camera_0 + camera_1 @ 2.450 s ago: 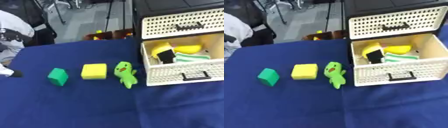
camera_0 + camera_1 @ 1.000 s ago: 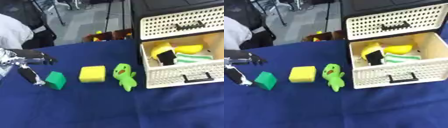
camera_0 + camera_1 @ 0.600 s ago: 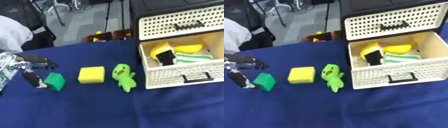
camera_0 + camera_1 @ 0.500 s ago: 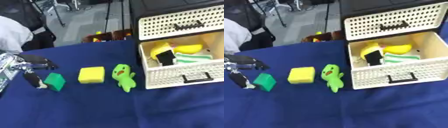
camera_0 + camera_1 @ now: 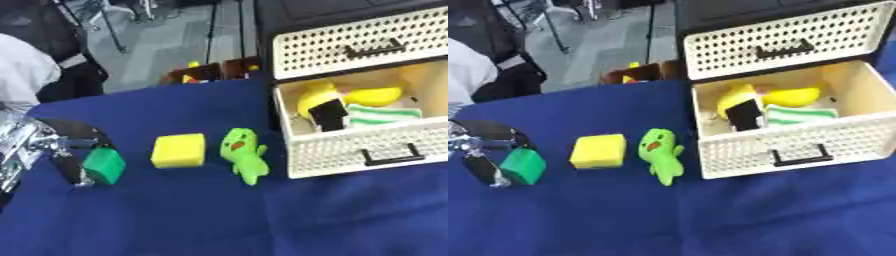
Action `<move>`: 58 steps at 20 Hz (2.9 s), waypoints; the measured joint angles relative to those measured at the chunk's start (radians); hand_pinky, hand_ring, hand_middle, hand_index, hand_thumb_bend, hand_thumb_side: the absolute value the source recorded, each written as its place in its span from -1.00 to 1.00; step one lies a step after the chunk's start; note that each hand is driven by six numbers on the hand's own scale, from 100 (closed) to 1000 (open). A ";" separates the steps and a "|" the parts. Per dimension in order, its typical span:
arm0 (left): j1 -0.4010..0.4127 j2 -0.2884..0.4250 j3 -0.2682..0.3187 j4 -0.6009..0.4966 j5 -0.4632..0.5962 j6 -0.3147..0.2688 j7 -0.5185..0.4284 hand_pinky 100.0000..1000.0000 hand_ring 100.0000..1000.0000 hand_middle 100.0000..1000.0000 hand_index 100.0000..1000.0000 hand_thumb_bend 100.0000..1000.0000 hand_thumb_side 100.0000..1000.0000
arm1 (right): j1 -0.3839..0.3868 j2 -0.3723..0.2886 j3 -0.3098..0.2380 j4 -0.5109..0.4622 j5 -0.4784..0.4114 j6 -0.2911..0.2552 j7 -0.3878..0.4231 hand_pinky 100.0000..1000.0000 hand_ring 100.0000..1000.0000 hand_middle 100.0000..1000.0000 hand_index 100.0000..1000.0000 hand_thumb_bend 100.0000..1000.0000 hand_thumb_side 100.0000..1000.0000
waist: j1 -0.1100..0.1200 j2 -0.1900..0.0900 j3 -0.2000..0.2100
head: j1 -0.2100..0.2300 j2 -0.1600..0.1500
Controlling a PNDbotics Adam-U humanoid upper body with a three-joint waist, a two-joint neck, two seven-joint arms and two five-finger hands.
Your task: Pick up objects from table and place into drawer.
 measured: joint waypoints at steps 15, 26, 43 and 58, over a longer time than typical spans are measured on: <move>0.001 -0.001 -0.005 0.008 -0.019 -0.036 0.036 0.10 0.36 0.24 0.48 -0.58 -0.35 | 0.001 0.014 0.000 0.000 -0.002 0.006 -0.006 -0.18 -0.03 -0.14 0.54 -1.00 0.90 | 0.002 0.003 -0.004 | 0.002 -0.003; -0.007 0.001 -0.006 -0.036 -0.020 -0.046 0.046 0.06 0.31 0.15 0.39 -0.71 -0.40 | 0.009 0.015 0.000 0.000 -0.011 0.010 -0.010 -0.18 -0.02 -0.14 0.54 -1.00 0.90 | 0.001 -0.026 0.018 | 0.000 0.000; -0.006 0.011 0.052 -0.377 0.342 0.001 0.081 -0.23 0.10 -0.04 0.26 -1.00 -0.48 | 0.009 0.025 0.000 0.000 -0.021 0.011 -0.010 -0.18 -0.01 -0.13 0.53 -1.00 0.90 | -0.014 -0.054 0.046 | -0.035 0.016; -0.095 -0.055 0.038 -0.517 0.597 0.121 0.119 -0.34 0.04 -0.09 0.25 -1.00 -0.43 | 0.017 0.033 -0.002 0.000 -0.032 0.011 -0.010 -0.18 -0.01 -0.14 0.52 -1.00 0.91 | -0.017 -0.069 0.036 | -0.056 0.017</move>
